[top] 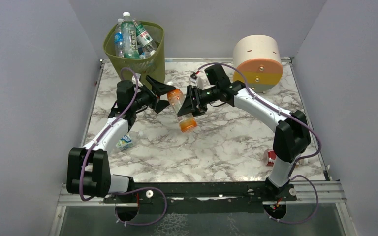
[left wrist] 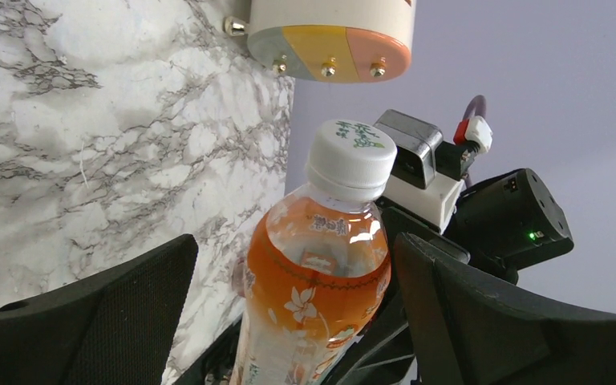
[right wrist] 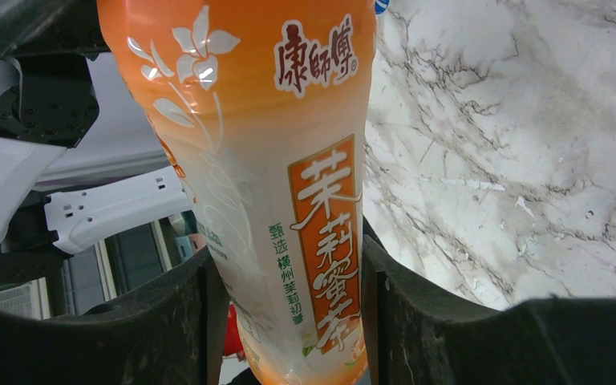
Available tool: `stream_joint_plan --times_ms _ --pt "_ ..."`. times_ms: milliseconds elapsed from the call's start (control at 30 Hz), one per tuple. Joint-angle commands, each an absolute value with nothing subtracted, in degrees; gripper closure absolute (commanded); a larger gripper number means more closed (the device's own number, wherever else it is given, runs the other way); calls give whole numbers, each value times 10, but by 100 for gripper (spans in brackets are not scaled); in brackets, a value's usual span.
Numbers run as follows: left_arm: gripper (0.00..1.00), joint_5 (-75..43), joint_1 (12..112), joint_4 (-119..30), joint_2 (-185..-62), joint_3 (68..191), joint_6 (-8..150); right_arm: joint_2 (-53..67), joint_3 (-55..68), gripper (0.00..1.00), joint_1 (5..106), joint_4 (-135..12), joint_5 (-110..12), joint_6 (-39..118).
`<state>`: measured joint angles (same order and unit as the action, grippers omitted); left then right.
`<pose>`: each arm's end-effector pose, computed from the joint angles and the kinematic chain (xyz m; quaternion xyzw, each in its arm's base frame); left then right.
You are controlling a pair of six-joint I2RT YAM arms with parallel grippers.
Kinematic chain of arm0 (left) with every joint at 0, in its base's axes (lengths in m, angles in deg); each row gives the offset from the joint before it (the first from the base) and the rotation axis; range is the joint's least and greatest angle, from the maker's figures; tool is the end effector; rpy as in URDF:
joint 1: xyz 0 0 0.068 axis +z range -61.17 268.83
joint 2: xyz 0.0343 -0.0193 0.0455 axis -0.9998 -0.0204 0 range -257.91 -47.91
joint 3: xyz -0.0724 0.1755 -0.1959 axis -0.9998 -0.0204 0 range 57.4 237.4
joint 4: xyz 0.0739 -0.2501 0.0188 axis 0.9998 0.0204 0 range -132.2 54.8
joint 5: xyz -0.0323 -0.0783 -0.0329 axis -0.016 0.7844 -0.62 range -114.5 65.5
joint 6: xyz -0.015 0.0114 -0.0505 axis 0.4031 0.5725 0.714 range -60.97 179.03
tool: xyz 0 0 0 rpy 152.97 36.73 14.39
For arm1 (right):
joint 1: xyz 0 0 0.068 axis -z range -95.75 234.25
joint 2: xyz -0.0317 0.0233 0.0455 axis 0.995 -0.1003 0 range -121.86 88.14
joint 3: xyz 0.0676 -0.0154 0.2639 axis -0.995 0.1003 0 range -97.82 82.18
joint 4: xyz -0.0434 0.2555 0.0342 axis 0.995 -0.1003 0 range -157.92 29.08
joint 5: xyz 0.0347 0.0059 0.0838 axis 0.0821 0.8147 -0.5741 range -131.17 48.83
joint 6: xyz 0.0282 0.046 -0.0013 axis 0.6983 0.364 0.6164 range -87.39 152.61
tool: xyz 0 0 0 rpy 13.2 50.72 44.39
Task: Put the plastic bottles in the bin
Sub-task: Pick up the plastic bottle at the center of the board.
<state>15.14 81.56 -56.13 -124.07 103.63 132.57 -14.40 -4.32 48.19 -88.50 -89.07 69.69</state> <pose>0.2913 -0.0601 0.2717 -0.2398 0.7407 -0.5731 0.2556 0.3080 0.2568 0.2936 -0.1524 0.8414 0.5141 0.0668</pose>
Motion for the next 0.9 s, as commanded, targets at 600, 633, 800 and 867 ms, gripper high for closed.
stream_joint_plan --times_ms 600,633,800,867 --pt "17 117 780 -555 -1269 1091 1295 -218 -117 45 477 -856 -924 713" --pt "20 116 780 -552 -1269 1091 1293 -218 -118 45 477 -856 -923 713" --pt "38 115 780 -534 -1274 1097 1281 -219 -127 45 478 -860 -921 718" --pt "41 114 779 -519 -1277 1107 1273 -220 -136 45 477 -867 -922 722"
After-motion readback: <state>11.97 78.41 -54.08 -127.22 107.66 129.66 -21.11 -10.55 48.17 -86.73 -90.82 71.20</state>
